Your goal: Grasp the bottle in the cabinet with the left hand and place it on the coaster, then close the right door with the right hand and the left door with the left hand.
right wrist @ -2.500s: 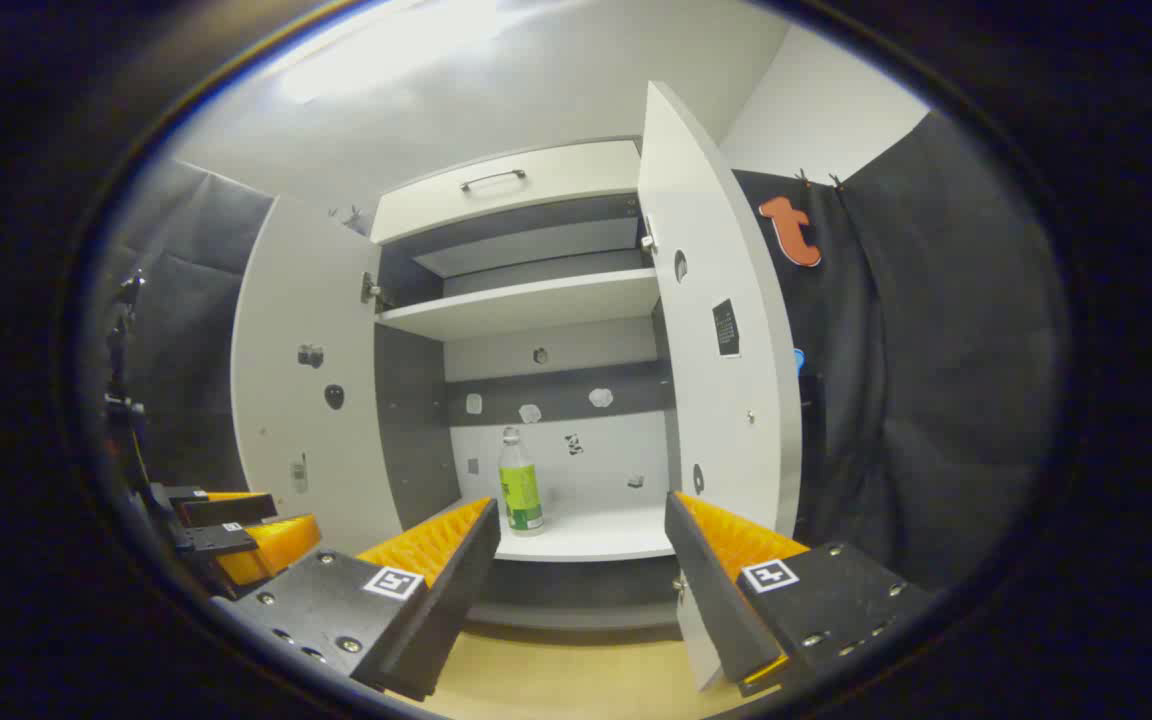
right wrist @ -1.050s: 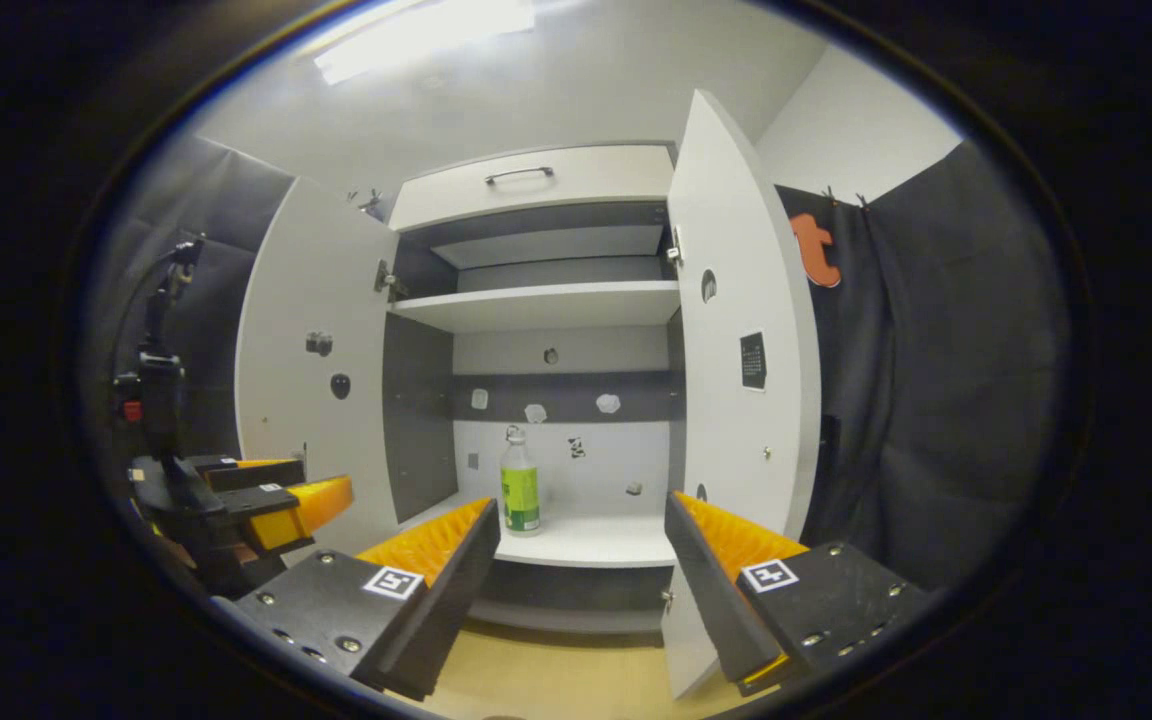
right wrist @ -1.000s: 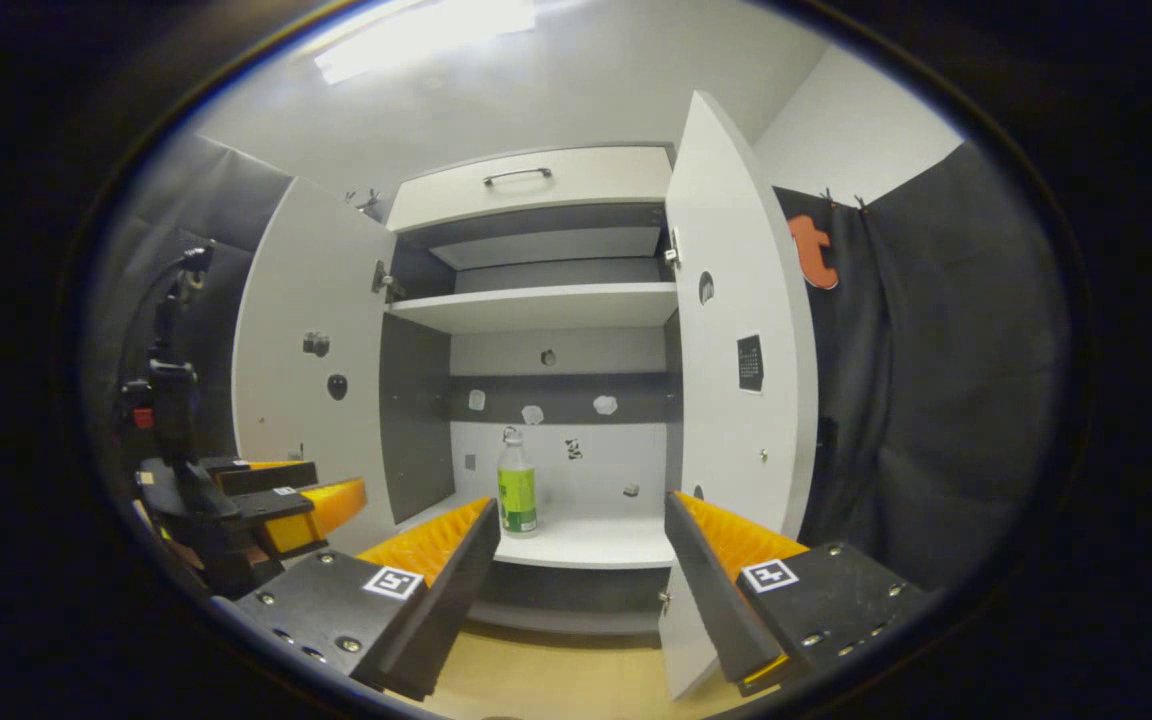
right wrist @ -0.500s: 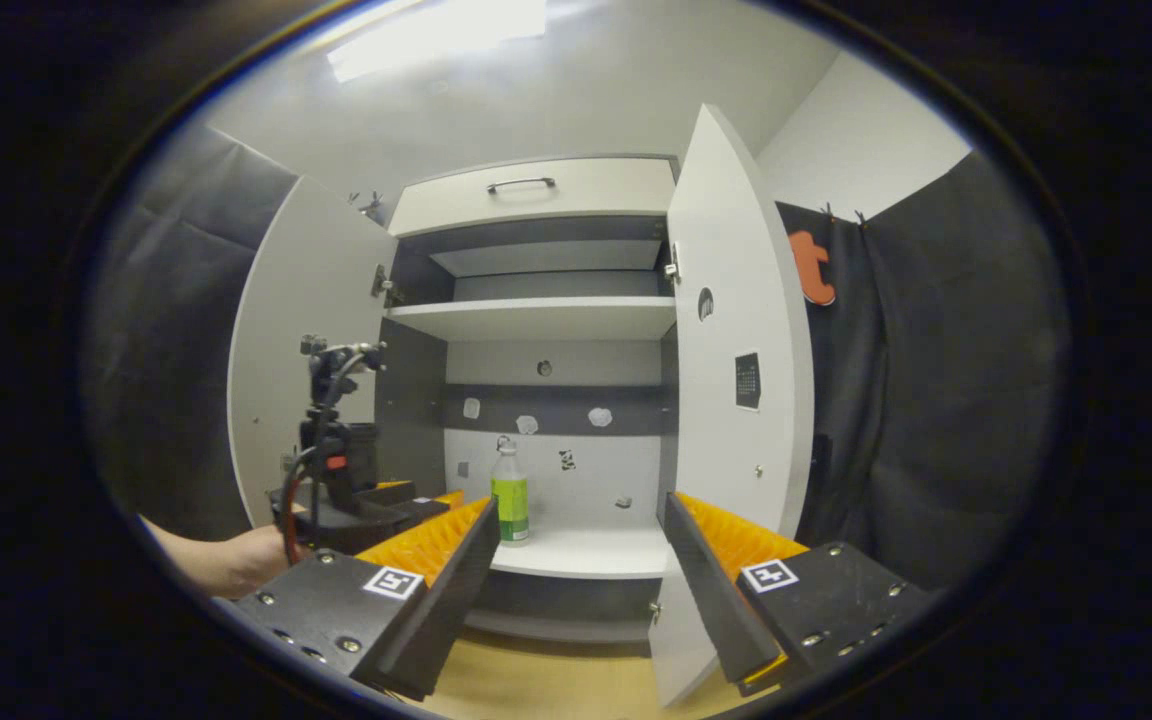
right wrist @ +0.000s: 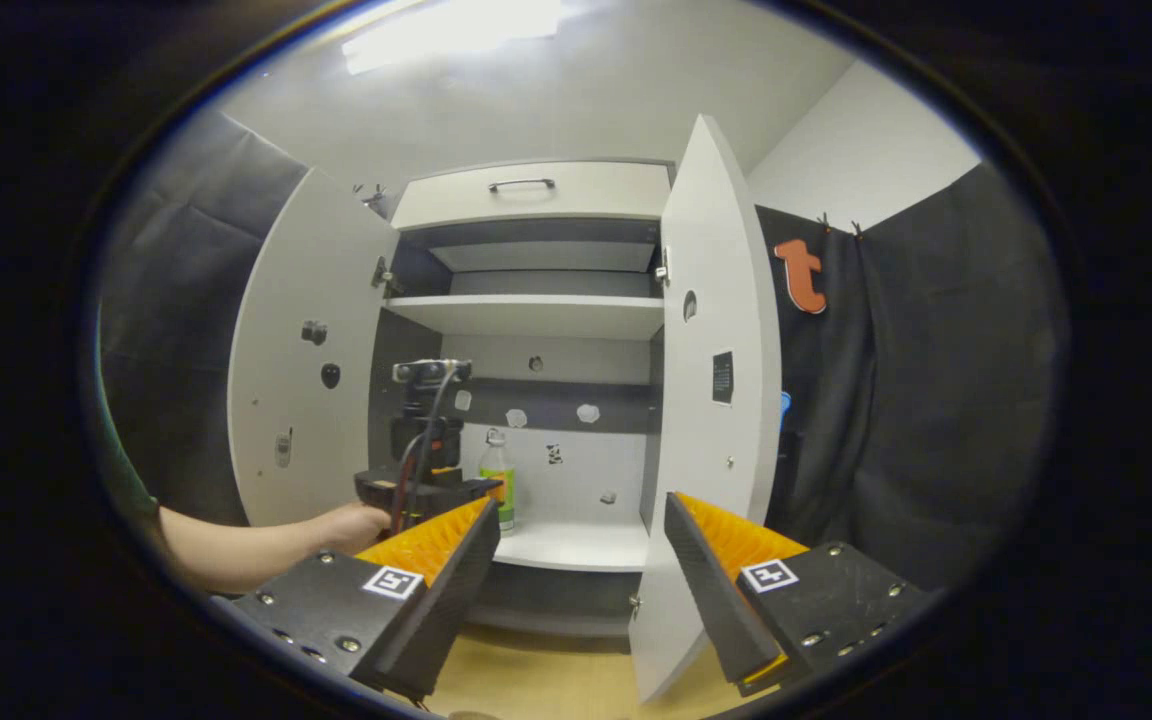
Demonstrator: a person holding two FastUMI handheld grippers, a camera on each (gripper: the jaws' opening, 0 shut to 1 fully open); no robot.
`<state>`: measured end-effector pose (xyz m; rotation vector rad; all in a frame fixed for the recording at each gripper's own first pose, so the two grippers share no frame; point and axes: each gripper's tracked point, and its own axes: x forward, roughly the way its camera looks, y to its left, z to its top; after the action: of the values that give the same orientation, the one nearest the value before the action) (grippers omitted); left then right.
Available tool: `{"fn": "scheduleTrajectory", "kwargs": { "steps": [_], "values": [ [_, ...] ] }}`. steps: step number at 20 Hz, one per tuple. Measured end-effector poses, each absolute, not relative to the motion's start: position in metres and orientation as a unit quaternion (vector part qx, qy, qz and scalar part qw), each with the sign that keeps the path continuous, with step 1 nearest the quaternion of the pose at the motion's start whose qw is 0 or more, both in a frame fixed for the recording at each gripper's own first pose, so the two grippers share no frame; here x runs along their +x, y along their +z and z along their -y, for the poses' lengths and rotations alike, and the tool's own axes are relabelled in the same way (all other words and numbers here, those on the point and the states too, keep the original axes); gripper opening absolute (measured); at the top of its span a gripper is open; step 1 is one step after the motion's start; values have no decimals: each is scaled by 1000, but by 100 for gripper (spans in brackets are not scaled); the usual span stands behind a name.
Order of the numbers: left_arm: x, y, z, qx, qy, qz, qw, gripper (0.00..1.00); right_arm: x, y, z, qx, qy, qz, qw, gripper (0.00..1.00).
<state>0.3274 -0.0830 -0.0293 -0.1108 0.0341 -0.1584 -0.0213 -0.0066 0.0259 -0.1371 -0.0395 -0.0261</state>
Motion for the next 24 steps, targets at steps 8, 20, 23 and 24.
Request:
{"fn": "scheduleTrajectory", "kwargs": {
  "steps": [8, 20, 23, 24],
  "values": [
    [382, -53, 102, -40, -103, -33, 993, 89, -49, 18, 23, -72, -36, 8, 997, 100],
    [283, -23, 101, -74, -146, -19, 986, 80, -73, 21, 15, -38, -29, 10, 999, 100],
    [241, -7, 99, -69, -154, -4, 986, 79, -76, 22, 7, -29, -15, 12, 999, 100],
    [227, -3, 98, -71, -155, -1, 985, 80, -77, 23, 5, -28, -11, 13, 999, 100]
  ]
}}
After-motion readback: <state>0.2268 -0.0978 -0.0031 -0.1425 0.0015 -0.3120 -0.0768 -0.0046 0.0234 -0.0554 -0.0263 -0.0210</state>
